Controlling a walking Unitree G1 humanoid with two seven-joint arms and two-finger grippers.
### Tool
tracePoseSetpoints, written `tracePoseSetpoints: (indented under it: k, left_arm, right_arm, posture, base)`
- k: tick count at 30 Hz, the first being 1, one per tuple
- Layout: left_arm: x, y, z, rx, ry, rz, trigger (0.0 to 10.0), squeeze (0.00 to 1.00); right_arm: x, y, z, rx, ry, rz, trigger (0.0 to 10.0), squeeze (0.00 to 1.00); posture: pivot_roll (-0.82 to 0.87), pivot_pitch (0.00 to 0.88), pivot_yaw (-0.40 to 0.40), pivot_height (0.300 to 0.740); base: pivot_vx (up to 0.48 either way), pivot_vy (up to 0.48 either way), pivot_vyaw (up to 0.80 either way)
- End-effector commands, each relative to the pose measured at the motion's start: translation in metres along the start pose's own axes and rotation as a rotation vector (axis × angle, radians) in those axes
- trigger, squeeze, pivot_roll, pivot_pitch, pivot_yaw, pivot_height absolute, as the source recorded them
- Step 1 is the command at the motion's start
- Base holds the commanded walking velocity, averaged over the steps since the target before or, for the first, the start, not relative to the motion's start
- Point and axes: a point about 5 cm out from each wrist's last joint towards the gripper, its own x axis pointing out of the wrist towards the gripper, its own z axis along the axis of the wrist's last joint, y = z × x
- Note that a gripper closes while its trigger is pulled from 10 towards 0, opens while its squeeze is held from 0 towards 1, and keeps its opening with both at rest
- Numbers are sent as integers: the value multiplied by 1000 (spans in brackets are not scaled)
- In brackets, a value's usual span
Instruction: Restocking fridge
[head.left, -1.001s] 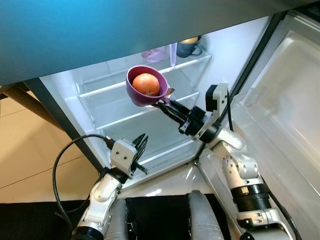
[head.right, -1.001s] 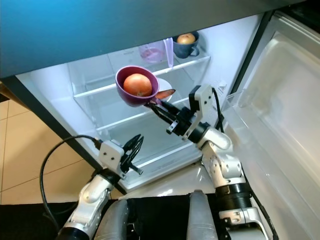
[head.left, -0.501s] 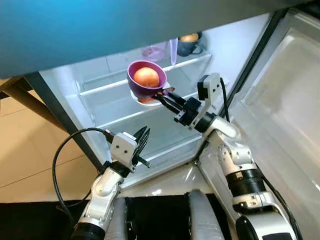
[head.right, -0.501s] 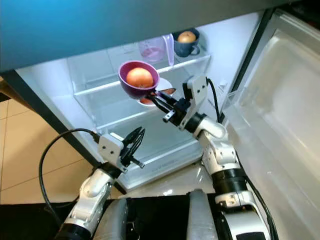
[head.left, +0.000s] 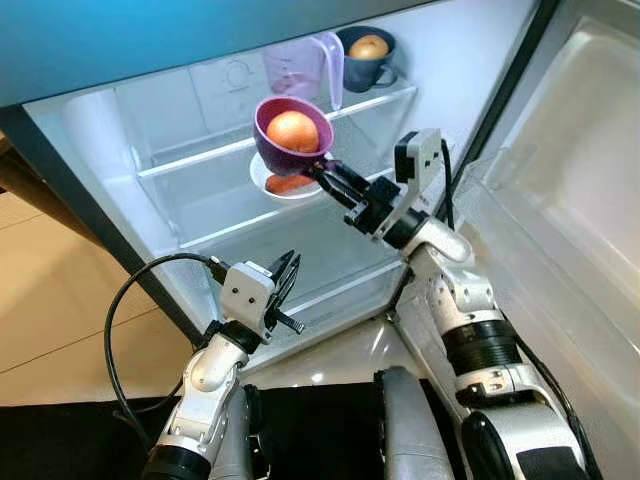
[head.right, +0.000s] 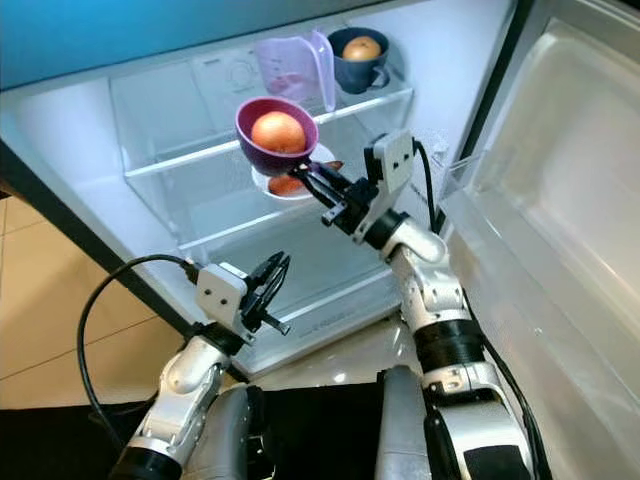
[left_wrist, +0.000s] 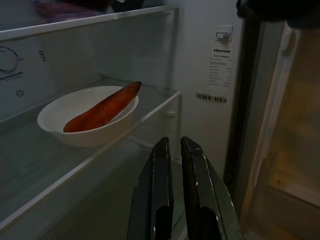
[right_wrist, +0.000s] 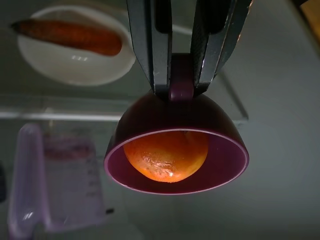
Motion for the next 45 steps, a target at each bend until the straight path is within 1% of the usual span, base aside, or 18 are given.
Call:
tracePoseSetpoints:
  k: [1,5,6,12,15,20,23,25,32,33,35,38,41,42,43,45]
  left_arm:
    - [-1,-4,-1,-15,9,-1,10000,0]
    - [-1,-4,0,-13,7,-3,10000,0]
    - [-1,-5,1,-12,6,-6,10000,0]
    - [-1,-4,2,-10,1,-6,10000,0]
    - [3,-3,8,-7,-24,1,10000,0]
    - [7,-2,13,-4,-46,4,10000,0]
    - [11,-1,18,1,-68,7,10000,0]
    - [12,-1,20,2,-76,7,10000,0]
    - [12,-2,22,2,-82,7,10000,0]
    - [13,-2,22,2,-83,7,10000,0]
    - [15,0,26,7,-99,17,10000,0]
    - [16,1,28,6,-107,25,10000,0]
    - [21,10,39,19,-147,77,10000,0]
    - [21,10,39,19,-147,77,10000,0]
    - [24,15,47,30,-177,99,10000,0]
    - [26,17,51,36,-192,105,10000,0]
  right_arm:
    - [4,1,3,-2,-32,3,10000,0]
    - [7,0,2,-9,-25,6,10000,0]
    - [8,1,1,-15,-24,13,10000,0]
    - [11,0,1,-21,-27,9,10000,0]
    - [17,-3,6,-42,-41,-2,10000,0]
    - [21,-6,9,-59,-44,-11,10000,0]
    - [28,-10,16,-71,-59,-10,10000,0]
    - [32,-10,22,-65,-79,6,10000,0]
    - [41,-11,28,-68,-83,21,10000,0]
    - [43,-11,28,-71,-79,21,10000,0]
    - [50,-14,26,-79,-34,0,10000,0]
    - [52,-15,26,-80,-24,-6,10000,0]
    - [58,-21,22,-60,34,-66,10000,0]
    - [58,-21,22,-60,34,-66,10000,0]
    - [59,-23,21,-57,54,-84,10000,0]
    - [60,-23,21,-57,60,-88,10000,0]
  posture:
    - [-130,237,31,601]
    - [-129,236,28,596]
    - [-129,236,28,586]
    - [-130,234,28,586]
    - [-135,227,26,586]
    - [-136,225,24,586]
    - [-137,228,21,586]
    - [-137,230,19,586]
    - [-140,233,17,586]
    - [-143,234,16,586]
    - [-143,237,12,586]
    - [-142,239,10,586]
    - [-135,245,1,586]
    - [-135,245,1,586]
    - [-133,247,-3,586]
    - [-133,247,-3,586]
  base:
    - [0,0,0]
    - [0,0,0]
    - [0,0,0]
    - [0,0,0]
    - [0,0,0]
    - [0,0,0]
    - [0,0,0]
    - [0,0,0]
    - [0,0,0]
    - [0,0,0]
    - [0,0,0]
    - [0,0,0]
    - [0,0,0]
    - [0,0,0]
    - [0,0,0]
    - [0,0,0]
